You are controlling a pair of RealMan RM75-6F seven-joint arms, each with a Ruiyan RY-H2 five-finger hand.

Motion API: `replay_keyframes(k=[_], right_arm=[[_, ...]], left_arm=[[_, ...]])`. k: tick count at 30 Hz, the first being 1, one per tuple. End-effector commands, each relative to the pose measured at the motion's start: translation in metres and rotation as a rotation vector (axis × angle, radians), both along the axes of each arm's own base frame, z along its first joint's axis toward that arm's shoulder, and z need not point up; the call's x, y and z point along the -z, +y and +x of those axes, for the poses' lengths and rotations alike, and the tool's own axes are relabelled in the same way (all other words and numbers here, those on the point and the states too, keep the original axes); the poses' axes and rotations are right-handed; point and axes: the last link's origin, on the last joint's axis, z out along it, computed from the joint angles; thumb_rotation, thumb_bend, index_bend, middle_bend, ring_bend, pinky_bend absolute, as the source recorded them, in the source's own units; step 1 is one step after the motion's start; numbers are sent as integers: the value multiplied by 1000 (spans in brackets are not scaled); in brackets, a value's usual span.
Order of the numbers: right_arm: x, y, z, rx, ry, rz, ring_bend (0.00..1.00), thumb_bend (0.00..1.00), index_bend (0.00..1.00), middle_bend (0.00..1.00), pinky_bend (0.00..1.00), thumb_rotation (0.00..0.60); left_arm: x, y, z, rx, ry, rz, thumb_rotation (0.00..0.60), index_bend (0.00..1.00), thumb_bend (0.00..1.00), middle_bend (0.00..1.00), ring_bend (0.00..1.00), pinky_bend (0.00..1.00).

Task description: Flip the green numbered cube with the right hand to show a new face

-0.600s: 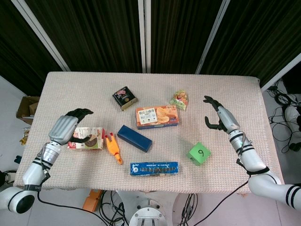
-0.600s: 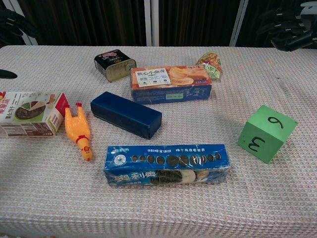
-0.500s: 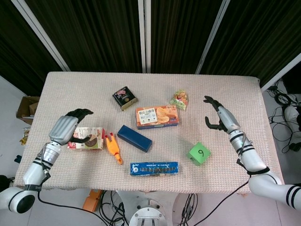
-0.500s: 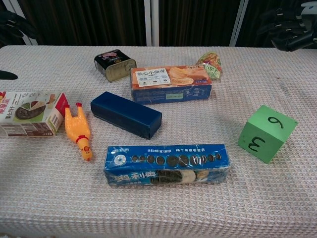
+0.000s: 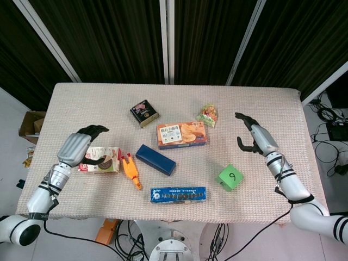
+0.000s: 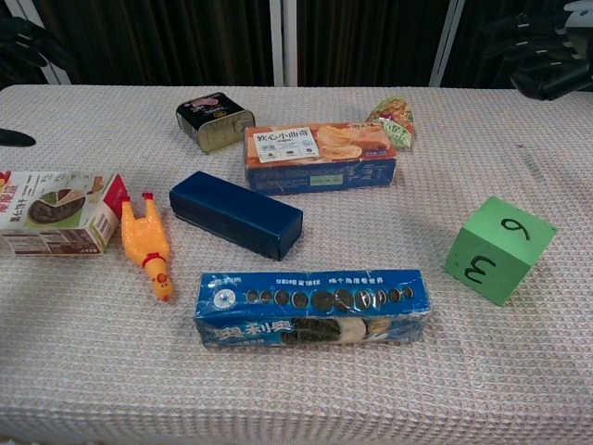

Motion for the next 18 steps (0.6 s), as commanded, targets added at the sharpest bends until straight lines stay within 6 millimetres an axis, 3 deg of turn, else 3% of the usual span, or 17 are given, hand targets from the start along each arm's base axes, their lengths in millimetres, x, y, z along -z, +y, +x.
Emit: replay_keyframes(k=[1, 7, 13, 18], right_arm=[[-8, 14, 1, -134, 151, -19, 0, 495, 0, 66, 0, 600], [-28, 63, 6, -492, 517, -31, 0, 457, 0, 19, 0, 600], [-27, 104, 16, -651, 760, 29, 0, 395, 0, 0, 0, 600], [-18, 122, 20, -674, 842, 122, 0, 395, 0, 0, 0, 600]], left_arm=[[-1, 0, -1, -4, 0, 4, 600, 204, 168, 176, 147, 226], [-4, 3, -10, -30, 9, 15, 600, 204, 168, 176, 147, 226], [-2, 5, -14, -40, 4, 16, 600, 204, 168, 176, 147, 226], [1, 6, -14, -37, 5, 12, 600, 205, 168, 176, 147, 226]])
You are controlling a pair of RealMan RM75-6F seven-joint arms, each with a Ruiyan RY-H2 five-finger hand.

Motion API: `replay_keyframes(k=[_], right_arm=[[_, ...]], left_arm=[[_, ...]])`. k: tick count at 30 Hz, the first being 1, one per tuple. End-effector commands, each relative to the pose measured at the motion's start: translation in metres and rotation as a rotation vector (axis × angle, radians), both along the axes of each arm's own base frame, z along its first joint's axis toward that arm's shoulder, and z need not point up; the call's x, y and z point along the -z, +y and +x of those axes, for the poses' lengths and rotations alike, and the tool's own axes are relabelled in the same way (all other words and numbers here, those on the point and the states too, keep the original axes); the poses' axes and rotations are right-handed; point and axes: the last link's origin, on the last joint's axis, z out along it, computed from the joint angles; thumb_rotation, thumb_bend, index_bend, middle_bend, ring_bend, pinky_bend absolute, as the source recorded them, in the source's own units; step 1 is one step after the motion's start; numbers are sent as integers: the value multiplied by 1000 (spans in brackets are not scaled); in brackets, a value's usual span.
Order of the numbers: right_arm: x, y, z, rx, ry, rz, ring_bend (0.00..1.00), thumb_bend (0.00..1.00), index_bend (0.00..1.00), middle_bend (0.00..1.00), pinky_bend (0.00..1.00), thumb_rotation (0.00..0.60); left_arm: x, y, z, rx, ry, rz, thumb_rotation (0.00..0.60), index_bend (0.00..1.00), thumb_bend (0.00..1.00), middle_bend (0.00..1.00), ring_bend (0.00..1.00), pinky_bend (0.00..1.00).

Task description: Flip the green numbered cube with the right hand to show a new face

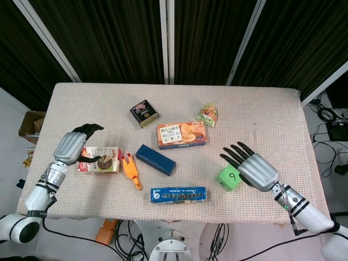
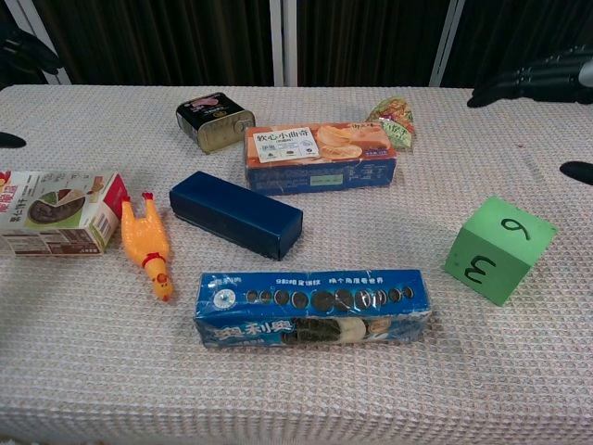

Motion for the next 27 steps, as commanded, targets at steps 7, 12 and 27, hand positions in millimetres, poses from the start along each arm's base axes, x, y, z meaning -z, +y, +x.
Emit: replay_keyframes(k=[7, 12, 27], right_arm=[[6, 31, -14, -85, 363, -40, 0, 395, 0, 0, 0, 600], [12, 29, -21, -99, 436, -109, 0, 349, 0, 0, 0, 600], [57, 12, -40, -101, 137, -21, 0, 14, 0, 0, 0, 600]], left_arm=[[0, -1, 0, 11, 14, 3, 600, 204, 170, 176, 147, 226], [1, -2, -3, 3, 10, 1, 600, 205, 169, 176, 147, 226], [-1, -3, -12, -12, 19, 11, 600, 205, 170, 176, 146, 226]])
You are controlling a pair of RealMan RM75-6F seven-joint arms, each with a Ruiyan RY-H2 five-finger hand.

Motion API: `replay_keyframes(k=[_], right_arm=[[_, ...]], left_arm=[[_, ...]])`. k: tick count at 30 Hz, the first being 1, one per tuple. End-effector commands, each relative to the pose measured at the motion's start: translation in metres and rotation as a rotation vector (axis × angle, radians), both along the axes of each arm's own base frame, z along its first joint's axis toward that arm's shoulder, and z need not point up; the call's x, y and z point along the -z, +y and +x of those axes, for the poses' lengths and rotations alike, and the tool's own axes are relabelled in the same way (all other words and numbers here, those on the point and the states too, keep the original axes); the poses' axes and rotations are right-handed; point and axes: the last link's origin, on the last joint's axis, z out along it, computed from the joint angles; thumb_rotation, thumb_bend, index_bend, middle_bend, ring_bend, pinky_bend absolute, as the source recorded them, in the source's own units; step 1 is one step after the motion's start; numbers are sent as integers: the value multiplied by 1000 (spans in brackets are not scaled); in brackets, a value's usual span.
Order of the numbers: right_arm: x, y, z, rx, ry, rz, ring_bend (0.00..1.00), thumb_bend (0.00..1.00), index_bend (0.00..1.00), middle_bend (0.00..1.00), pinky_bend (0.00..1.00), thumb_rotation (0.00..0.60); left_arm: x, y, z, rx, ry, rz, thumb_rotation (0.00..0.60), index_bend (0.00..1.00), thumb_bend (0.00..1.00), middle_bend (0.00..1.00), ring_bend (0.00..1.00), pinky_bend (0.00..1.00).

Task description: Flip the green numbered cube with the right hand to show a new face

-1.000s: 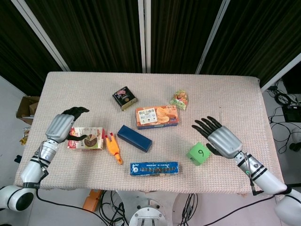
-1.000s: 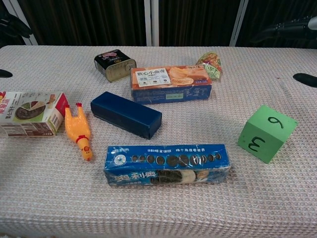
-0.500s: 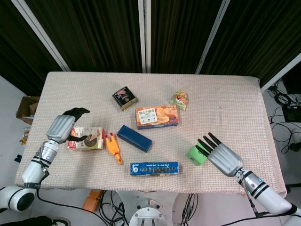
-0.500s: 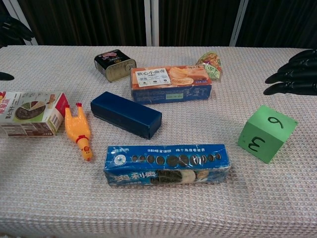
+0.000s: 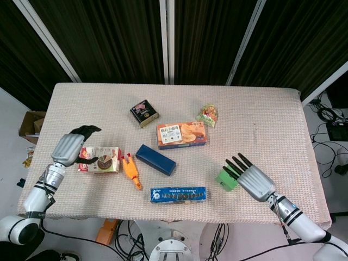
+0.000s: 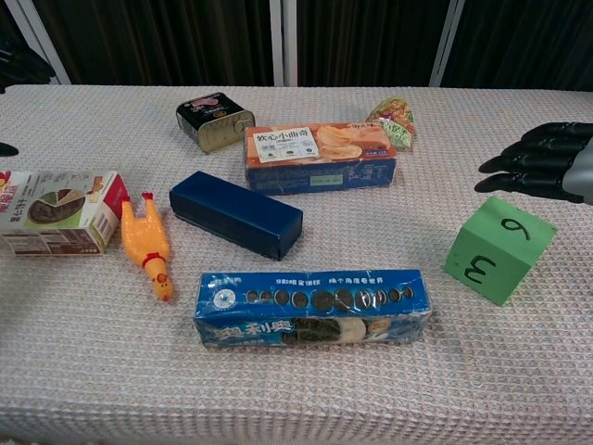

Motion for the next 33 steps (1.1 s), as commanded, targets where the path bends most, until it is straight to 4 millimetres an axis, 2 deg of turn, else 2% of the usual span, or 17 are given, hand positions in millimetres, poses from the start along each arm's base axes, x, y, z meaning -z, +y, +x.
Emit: replay_keyframes(k=[1, 9, 12, 14, 18, 24, 27, 29, 33], right_arm=[[18, -5, -5, -24, -81, 49, 0, 14, 0, 0, 0, 600], [25, -14, 5, -30, -84, 88, 0, 26, 0, 0, 0, 600], [28, -17, 8, -22, -68, 96, 0, 35, 0, 34, 0, 600], [30, -18, 10, -15, -66, 100, 0, 42, 0, 94, 0, 600], [33, -18, 12, -7, -74, 103, 0, 77, 0, 278, 0, 600], [35, -22, 7, 15, -147, 67, 13, 167, 0, 511, 0, 600], [30, -28, 4, 51, -243, 38, 50, 178, 0, 569, 0, 600], [25, -34, 1, 104, -371, 5, 71, 182, 0, 591, 0, 600], [24, -44, -3, 274, -768, -11, 73, 198, 0, 593, 0, 600]], left_arm=[[-1, 0, -1, -2, 0, 4, 600, 205, 170, 176, 146, 226], [-1, 0, -2, -3, -8, 9, 600, 205, 169, 176, 146, 226], [-2, -2, -3, 0, -5, 11, 600, 205, 170, 176, 146, 226], [-3, -3, -4, 2, -3, 13, 600, 205, 170, 176, 146, 226], [-6, -4, -5, 3, -6, 20, 600, 205, 170, 176, 146, 226], [-10, -10, -7, 13, -3, 20, 600, 205, 169, 176, 146, 224], [-13, -12, -8, 16, -1, 31, 600, 205, 170, 176, 146, 224], [-14, -13, -8, 16, -5, 41, 600, 205, 170, 176, 146, 224], [-14, -11, -9, 22, -3, 62, 600, 205, 170, 176, 146, 224]])
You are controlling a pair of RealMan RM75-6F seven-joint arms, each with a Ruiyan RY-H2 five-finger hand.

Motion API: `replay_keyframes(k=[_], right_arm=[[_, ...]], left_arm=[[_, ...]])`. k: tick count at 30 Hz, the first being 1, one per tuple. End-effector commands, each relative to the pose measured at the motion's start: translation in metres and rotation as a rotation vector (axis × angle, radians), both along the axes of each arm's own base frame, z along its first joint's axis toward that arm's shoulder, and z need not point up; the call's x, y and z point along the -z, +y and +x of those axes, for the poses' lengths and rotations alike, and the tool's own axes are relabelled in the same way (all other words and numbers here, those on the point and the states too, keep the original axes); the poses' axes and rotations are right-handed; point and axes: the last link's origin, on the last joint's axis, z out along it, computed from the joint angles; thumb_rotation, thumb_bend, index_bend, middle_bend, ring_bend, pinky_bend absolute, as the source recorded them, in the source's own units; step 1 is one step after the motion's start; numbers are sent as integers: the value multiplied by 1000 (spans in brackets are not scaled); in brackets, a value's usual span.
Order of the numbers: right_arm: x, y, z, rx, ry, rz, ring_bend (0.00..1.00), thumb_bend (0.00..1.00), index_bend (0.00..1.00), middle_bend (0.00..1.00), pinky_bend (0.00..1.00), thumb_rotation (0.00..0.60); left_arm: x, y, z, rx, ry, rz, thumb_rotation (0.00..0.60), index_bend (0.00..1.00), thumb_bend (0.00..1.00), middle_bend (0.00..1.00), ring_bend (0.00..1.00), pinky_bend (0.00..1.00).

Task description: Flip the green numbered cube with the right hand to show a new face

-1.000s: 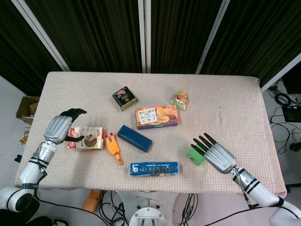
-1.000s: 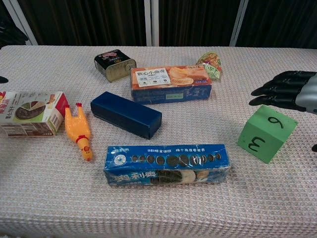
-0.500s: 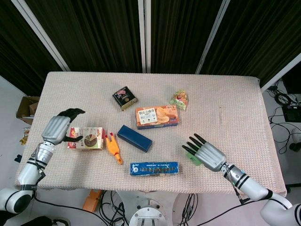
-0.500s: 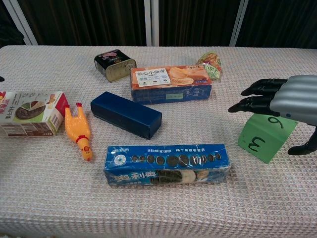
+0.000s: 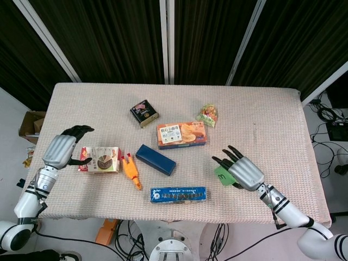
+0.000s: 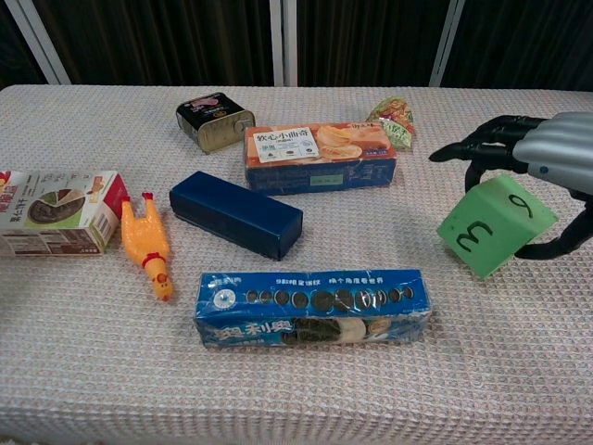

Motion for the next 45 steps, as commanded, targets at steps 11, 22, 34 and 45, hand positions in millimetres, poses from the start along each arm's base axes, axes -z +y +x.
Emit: replay_keyframes(k=[11, 22, 34, 45], right_arm=[[26, -27, -40, 522, -848, 44, 73, 198, 0, 567, 0, 600], [18, -28, -66, 577, -782, 54, 33, 194, 0, 468, 0, 600], [12, -19, -89, 597, -716, 84, 0, 176, 0, 88, 0, 600], [-16, -10, -86, 448, -645, 31, 0, 76, 0, 0, 0, 600]], left_arm=[[2, -2, -6, 13, 40, 53, 600, 206, 174, 183, 146, 224], [6, 1, -9, 19, 56, 48, 600, 206, 174, 182, 146, 224], [11, 4, -5, 33, 79, 42, 600, 206, 175, 182, 146, 224], [13, 3, -4, 26, 62, 30, 600, 207, 175, 182, 146, 224]])
